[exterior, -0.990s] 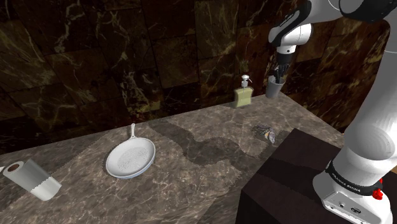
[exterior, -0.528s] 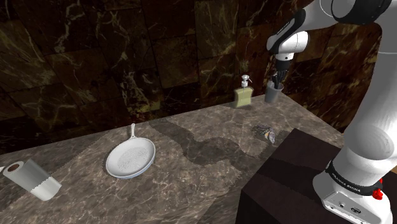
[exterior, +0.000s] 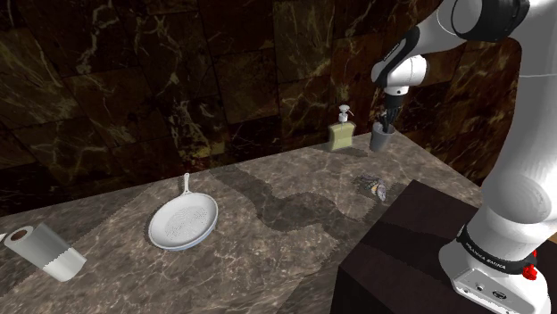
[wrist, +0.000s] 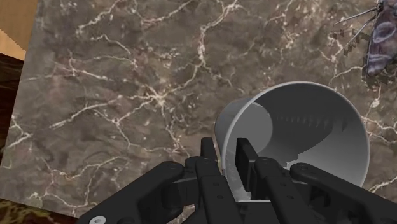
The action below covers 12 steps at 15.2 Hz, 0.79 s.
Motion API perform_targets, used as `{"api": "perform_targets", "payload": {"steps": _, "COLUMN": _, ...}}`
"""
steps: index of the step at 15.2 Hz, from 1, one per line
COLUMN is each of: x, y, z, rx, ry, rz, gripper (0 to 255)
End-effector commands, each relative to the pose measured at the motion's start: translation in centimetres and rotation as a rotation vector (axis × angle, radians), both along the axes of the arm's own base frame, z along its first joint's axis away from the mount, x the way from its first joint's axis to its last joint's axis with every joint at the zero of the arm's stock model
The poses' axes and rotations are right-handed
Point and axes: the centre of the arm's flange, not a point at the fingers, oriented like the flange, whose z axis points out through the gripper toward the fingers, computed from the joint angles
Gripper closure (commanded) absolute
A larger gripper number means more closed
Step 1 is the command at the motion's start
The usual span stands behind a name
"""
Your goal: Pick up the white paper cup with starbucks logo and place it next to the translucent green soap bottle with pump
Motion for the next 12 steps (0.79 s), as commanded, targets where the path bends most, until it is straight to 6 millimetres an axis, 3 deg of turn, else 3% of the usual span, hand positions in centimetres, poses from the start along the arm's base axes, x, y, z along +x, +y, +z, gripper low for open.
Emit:
{"api": "perform_targets", "payload": {"steps": 1, "x": 0.0, "y": 0.1, "z": -1.1, "rx": 0.000, "ry": -0.001, "rz": 0.000, "gripper": 255}}
{"api": "perform_targets", "payload": {"steps": 5, "x": 0.0, "y": 0.1, "z": -3.2, "rx": 0.000, "ry": -0.001, "rz": 0.000, "gripper": 255}}
{"api": "perform_targets", "payload": {"steps": 12, "x": 0.0, "y": 0.1, "z": -3.2, "rx": 0.000, "ry": -0.001, "rz": 0.000, "gripper": 255}}
